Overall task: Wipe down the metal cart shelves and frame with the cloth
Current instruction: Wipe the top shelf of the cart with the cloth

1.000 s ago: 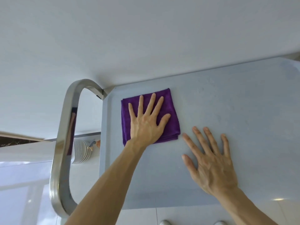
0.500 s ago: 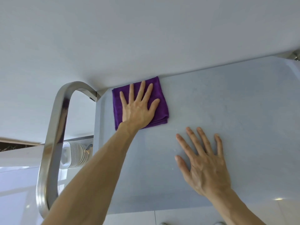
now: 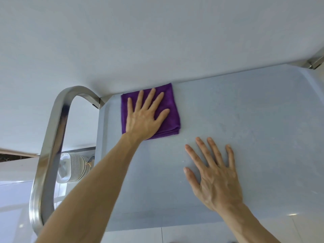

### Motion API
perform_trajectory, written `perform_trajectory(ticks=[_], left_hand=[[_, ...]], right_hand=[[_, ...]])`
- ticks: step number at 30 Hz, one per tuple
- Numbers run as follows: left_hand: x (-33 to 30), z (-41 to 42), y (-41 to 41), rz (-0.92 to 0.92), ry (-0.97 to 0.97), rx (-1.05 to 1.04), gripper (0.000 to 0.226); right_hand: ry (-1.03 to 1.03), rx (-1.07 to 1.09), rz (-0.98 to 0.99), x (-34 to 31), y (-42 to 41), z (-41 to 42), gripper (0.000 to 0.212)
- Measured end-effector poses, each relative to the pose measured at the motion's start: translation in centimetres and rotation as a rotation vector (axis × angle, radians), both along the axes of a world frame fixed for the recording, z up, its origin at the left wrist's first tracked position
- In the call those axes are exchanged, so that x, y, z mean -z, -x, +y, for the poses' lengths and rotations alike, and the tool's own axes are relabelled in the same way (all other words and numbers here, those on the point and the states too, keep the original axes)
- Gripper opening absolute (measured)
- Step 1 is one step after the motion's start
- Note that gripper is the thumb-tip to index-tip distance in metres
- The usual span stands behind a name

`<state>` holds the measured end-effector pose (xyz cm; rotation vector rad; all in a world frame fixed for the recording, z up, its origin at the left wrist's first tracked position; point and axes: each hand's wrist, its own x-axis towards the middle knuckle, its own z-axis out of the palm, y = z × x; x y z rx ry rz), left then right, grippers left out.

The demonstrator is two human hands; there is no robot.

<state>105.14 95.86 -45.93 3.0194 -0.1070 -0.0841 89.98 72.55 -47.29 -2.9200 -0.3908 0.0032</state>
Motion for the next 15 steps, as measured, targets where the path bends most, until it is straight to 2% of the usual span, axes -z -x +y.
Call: perform_trajectory(ticks=[6, 12, 15], left_hand=[[-0.2, 0.0, 3.7, 0.043, 0.003, -0.044, 0.069], [0.3, -2.4, 11.3, 0.018, -0.025, -0.059, 0.067], [0.1, -2.3, 11.7, 0.010, -0.022, -0.072, 0.066]], right_hand=[[-0.002, -0.007, -0.007, 0.0, -0.1, -0.1, 0.060], [0.001, -0.017, -0.032, 0.0, 0.0, -0.1, 0.060], [-0.017, -0.018, -0.022, -0.3, 0.0, 0.0, 0.060]])
